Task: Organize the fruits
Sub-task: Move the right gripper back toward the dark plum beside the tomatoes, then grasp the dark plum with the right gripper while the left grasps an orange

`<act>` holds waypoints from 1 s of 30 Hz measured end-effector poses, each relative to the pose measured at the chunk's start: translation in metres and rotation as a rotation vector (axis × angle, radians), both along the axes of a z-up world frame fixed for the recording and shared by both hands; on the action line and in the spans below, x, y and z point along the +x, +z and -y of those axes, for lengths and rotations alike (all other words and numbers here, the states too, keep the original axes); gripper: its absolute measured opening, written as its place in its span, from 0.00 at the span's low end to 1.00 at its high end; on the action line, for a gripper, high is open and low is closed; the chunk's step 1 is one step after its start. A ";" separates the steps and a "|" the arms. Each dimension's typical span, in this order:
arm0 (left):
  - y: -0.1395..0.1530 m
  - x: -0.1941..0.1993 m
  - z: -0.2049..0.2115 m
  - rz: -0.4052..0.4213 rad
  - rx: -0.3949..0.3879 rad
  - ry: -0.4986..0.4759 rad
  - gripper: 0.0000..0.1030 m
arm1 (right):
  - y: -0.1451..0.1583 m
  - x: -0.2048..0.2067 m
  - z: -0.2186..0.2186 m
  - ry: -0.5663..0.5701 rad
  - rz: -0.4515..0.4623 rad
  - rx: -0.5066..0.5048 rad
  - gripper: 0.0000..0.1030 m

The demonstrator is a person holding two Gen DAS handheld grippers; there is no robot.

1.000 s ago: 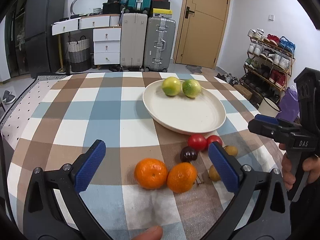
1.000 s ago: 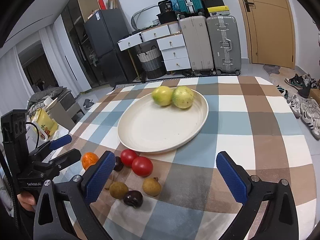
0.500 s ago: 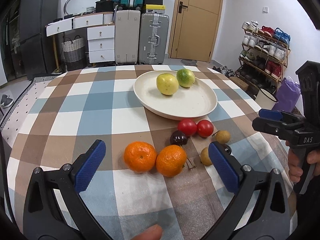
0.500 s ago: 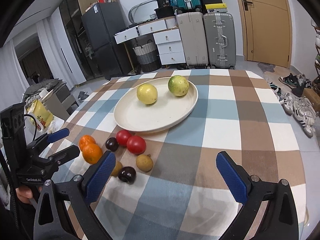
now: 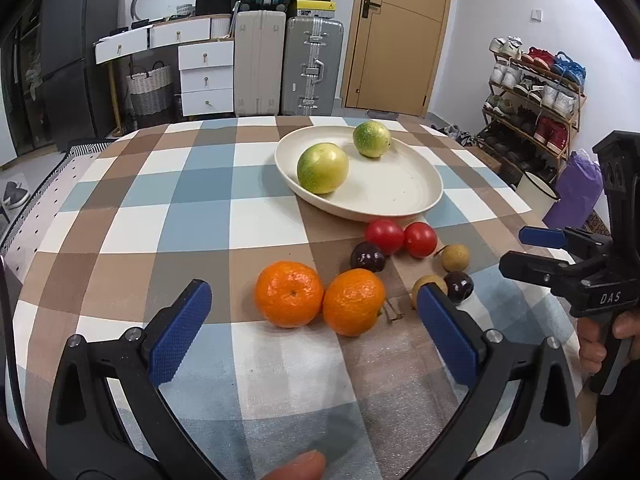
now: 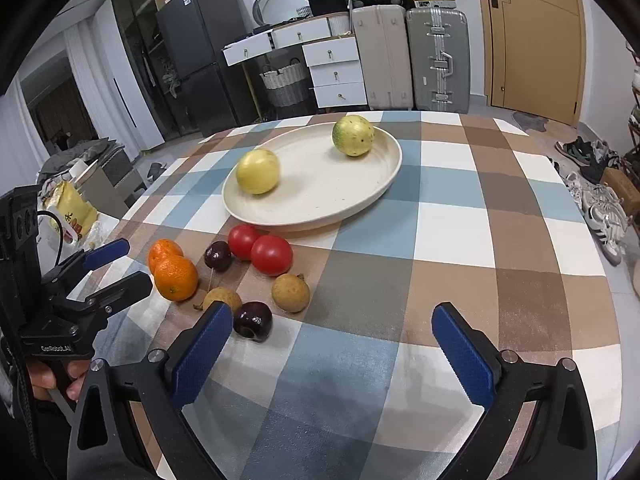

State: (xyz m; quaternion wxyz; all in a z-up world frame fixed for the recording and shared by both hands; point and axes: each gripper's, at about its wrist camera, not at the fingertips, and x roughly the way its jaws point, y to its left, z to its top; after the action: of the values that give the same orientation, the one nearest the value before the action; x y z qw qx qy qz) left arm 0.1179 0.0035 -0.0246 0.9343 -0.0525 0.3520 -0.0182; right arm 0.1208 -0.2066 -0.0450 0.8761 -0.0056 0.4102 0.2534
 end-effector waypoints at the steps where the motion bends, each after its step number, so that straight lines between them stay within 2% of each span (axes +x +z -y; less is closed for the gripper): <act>1: 0.000 0.000 -0.001 -0.003 -0.007 0.005 0.99 | 0.000 -0.001 0.000 0.000 -0.001 0.003 0.99; 10: -0.002 0.000 -0.012 -0.011 -0.039 0.033 0.99 | -0.007 -0.003 -0.012 0.006 -0.018 -0.039 0.95; 19: 0.000 -0.002 -0.001 0.001 -0.017 -0.014 0.99 | -0.016 -0.014 -0.038 0.105 -0.039 -0.059 0.73; 22: 0.001 -0.002 0.002 0.010 -0.014 -0.034 0.98 | -0.019 -0.016 -0.046 0.134 -0.040 -0.077 0.64; 24: 0.001 -0.003 0.002 0.012 -0.025 -0.051 0.97 | -0.020 -0.016 -0.050 0.152 -0.043 -0.074 0.53; 27: 0.001 -0.003 0.002 0.008 -0.033 -0.059 0.97 | -0.021 -0.016 -0.053 0.160 -0.044 -0.086 0.46; 30: 0.000 -0.002 0.003 0.005 -0.034 -0.060 0.97 | -0.021 -0.017 -0.056 0.166 -0.041 -0.088 0.46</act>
State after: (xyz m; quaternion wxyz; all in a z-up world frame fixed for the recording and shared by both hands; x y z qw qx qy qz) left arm 0.1160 0.0010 -0.0246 0.9332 -0.0580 0.3509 -0.0525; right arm 0.1037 -0.1503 -0.0663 0.8424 -0.0729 0.4369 0.3067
